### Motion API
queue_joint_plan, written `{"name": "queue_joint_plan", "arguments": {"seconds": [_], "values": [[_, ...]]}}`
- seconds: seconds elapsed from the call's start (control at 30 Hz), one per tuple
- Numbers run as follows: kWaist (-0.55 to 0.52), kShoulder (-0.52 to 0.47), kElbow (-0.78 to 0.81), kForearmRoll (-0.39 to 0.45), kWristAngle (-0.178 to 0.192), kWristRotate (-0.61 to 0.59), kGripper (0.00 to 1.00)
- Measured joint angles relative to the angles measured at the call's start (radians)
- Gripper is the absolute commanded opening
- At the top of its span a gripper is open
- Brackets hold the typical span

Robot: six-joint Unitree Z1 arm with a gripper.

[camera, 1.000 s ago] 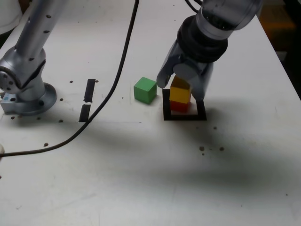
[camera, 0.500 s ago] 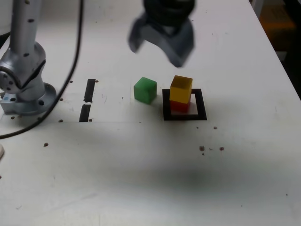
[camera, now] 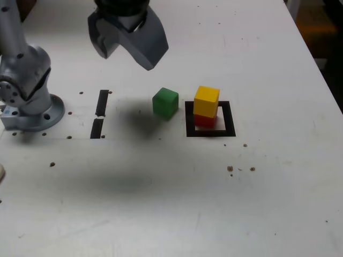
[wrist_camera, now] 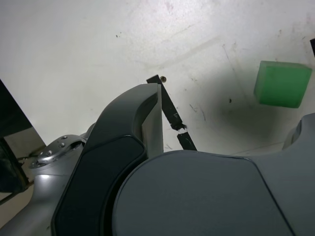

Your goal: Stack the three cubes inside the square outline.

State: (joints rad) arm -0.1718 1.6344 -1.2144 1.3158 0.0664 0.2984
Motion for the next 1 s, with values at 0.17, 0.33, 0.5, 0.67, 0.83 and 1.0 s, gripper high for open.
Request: {"name": "queue_joint_plan", "arguments": {"seconds": [0.17, 0.33, 0.5, 0.67, 0.83, 1.0], "values": [[0.001, 0.086, 0.030, -0.049, -0.030, 0.038, 1.00], [0.015, 0.088, 0.032, -0.100, -0.075, 0.018, 1.00], [0.028, 0.138, 0.034, -0.148, -0.110, 0.003, 0.99], [0.030, 0.213, 0.031, -0.205, -0.136, 0.021, 0.99], [0.034, 0.255, 0.026, -0.236, -0.130, 0.024, 0.98], [0.036, 0.277, 0.026, -0.245, -0.128, 0.024, 0.92]]}}
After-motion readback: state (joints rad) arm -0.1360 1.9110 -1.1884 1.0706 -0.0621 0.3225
